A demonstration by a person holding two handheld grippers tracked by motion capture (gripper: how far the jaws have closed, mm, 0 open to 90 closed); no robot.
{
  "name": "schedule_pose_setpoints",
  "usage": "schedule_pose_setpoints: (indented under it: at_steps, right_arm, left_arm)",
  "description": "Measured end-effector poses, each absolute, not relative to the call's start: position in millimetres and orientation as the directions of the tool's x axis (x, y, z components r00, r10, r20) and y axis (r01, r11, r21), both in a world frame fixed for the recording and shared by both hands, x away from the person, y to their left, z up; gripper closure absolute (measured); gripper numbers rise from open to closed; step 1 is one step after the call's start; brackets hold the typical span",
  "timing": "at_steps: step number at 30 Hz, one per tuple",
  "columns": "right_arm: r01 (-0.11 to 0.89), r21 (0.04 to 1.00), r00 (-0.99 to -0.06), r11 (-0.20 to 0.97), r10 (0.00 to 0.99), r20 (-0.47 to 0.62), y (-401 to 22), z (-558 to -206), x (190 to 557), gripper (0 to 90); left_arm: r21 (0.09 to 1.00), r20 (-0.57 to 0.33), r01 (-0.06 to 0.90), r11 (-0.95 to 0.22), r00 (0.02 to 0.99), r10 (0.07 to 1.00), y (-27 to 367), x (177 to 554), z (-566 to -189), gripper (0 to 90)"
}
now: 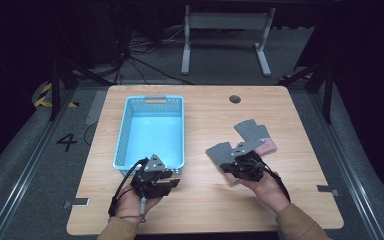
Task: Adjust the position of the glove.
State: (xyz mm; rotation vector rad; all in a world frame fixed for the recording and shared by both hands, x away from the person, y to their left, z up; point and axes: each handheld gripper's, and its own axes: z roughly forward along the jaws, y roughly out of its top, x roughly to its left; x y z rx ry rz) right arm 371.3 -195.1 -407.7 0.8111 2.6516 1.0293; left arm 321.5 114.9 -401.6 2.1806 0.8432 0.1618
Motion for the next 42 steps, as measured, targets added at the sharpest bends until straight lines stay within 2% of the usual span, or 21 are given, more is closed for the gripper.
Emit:
schedule_pose_setpoints:
  at_steps: [2,14,30,42]
  right_arm:
    - [0.419,0.641,-0.841,0.643,0.541,0.008,-188.2,-414.9,370.7,89.7]
    - [0.450,0.585,-0.838,0.675,0.546,0.015,-190.0,-432.9,368.8,89.6]
    - [0.506,0.579,-0.798,0.639,0.601,0.034,-219.6,-437.0,363.8,89.6]
    - [0.530,0.575,-0.775,0.623,0.631,0.032,-230.9,-437.2,365.0,89.6]
  left_arm:
    - [0.705,-0.142,0.516,-0.486,0.775,0.616,113.9,321.9,-403.4,62.1]
    - [0.702,-0.141,0.503,-0.504,0.792,0.595,105.1,326.7,-402.7,63.3]
    - [0.700,-0.142,0.467,-0.541,0.833,0.535,82.1,338.1,-401.6,63.0]
    - [0.698,-0.147,0.467,-0.543,0.835,0.530,78.5,340.0,-401.9,61.9]
